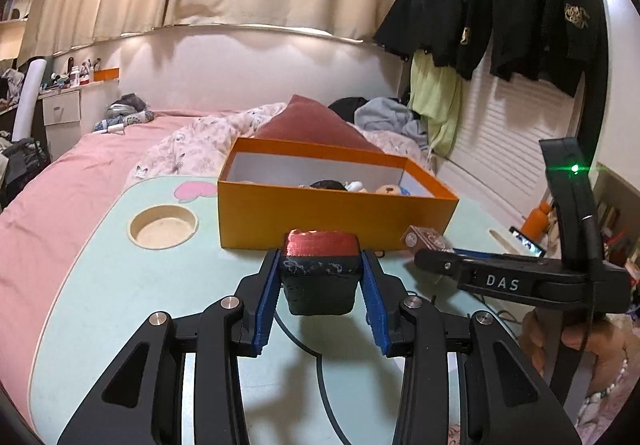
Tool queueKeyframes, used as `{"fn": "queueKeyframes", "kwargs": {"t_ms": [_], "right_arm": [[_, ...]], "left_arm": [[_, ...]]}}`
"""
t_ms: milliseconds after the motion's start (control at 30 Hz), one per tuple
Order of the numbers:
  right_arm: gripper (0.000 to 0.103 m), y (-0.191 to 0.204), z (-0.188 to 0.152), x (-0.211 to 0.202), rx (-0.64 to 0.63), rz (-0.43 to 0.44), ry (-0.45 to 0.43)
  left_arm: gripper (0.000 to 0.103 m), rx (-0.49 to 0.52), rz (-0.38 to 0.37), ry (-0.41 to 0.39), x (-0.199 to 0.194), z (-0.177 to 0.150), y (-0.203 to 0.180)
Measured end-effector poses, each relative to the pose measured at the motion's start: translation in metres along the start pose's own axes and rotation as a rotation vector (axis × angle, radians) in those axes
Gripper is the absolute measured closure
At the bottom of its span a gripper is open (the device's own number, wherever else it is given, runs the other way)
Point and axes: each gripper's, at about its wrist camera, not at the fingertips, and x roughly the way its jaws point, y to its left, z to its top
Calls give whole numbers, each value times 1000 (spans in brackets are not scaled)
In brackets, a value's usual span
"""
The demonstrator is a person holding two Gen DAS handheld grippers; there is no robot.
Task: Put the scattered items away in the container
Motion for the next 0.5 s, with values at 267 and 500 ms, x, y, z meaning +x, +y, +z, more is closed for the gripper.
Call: {"fn": "queueKeyframes", "kwargs": {"t_ms": [267, 500], "right_arm": [[64, 1, -1, 1, -11, 1, 7], [64, 1, -2, 1, -11, 2, 11]], "left_arm": [[62, 36, 31, 9, 2, -3, -8], [62, 44, 41, 24, 5, -4, -8]]}}
